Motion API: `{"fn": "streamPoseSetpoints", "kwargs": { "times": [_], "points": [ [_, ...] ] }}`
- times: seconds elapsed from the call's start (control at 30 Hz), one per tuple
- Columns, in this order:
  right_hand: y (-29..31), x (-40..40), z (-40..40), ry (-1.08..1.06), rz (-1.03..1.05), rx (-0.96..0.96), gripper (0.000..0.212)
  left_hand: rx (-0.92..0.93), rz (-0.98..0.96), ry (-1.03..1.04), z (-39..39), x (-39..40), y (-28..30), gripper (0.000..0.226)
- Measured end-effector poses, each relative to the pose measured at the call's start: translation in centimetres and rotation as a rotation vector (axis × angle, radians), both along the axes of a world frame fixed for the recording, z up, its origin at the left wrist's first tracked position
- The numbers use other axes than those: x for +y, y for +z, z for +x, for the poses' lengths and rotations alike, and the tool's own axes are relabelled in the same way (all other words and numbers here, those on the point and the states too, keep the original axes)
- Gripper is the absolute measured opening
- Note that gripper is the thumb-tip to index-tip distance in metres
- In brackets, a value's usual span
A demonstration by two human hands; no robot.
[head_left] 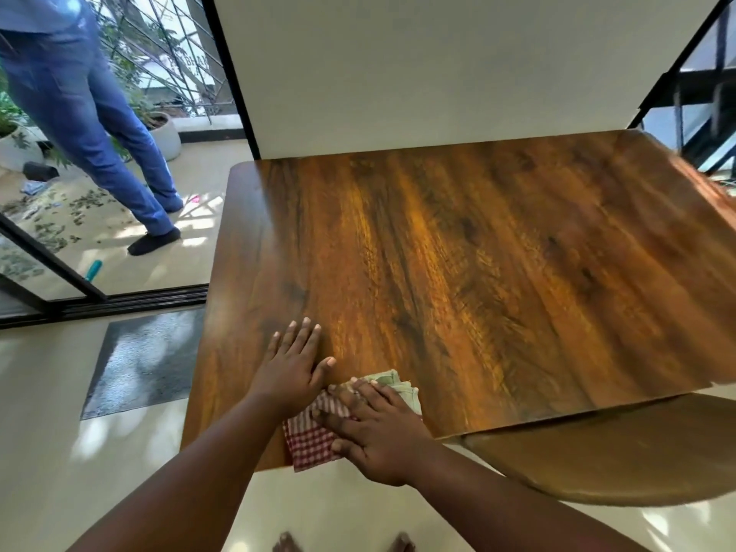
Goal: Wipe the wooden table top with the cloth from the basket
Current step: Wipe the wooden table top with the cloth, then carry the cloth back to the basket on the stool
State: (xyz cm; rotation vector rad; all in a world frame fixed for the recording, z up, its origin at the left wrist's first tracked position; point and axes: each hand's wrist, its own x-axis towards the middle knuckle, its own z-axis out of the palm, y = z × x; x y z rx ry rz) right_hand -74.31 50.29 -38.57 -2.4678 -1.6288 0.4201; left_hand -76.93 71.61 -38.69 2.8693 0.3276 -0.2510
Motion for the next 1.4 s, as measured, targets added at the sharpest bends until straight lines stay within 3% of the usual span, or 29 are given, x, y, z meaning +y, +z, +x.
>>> {"fn": "streamPoseSetpoints", "kwargs": {
  "times": [0.47, 0.67, 0.93, 1.03, 1.1, 1.23, 1.4],
  "points": [
    [-0.5, -6.4, 0.7, -0.225, -0.161, -0.107, 0.106, 0.006, 0.048, -0.019, -2.1, -7.2, 0.8, 0.081],
    [-0.1, -6.2, -0.7, -0.283, -0.236, -0.125, 0.077, -0.017, 0.139, -0.116, -6.8, -8.9, 0.8, 0.072],
    [2.3, -7.8, -5.6, -0.234, -0.390, -0.078, 0.067, -0.007, 0.136, -0.124, -16.2, -13.0, 0.5, 0.079],
    [3.6, -9.4, -9.0, -0.204, -0.452, 0.018, 0.074, 0.044, 0.147, -0.130, -19.7, -15.0, 0.2, 0.081],
    [4.3, -10.8, -11.5, -0.150, -0.554, 0.046, 0.080, 0.094, 0.162, -0.137, -21.1, -16.3, -0.2, 0.084],
    [5.0, -14.1, -15.5, -0.006, -0.845, 0.133, 0.071, 0.170, 0.153, -0.169, -21.8, -19.1, -0.6, 0.088],
    [4.7, -19.2, -17.5, -0.023, -0.984, 0.228, 0.046, 0.223, 0.112, -0.286, -20.9, -23.1, -0.1, 0.093]
  ]
}}
